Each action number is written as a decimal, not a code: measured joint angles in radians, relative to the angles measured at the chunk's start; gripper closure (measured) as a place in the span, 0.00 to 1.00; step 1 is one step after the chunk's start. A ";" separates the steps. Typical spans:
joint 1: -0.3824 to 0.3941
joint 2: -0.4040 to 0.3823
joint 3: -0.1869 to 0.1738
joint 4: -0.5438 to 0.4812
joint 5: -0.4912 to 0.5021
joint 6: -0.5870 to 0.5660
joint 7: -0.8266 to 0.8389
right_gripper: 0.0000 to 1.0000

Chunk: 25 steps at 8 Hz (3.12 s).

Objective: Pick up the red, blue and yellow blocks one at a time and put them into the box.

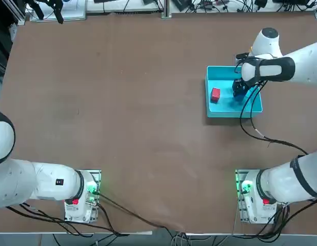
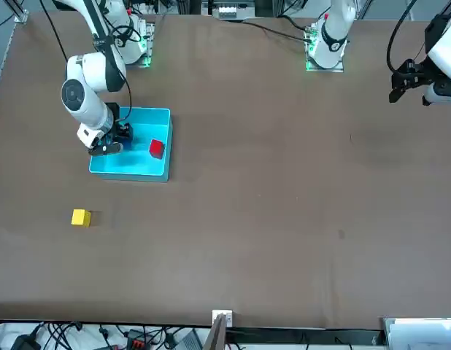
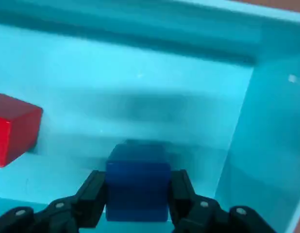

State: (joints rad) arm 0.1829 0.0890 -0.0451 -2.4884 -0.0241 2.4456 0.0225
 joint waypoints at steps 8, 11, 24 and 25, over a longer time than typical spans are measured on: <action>-0.003 -0.053 0.001 0.195 -0.001 -0.186 -0.014 0.00; -0.068 0.074 -0.003 0.533 -0.001 -0.338 -0.032 0.00; -0.274 0.591 -0.007 0.971 0.000 -0.222 -0.216 0.00; -0.274 0.602 -0.006 0.971 0.000 -0.205 -0.218 0.00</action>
State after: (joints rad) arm -0.0916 0.6910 -0.0512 -1.5177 -0.0236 2.2406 -0.1956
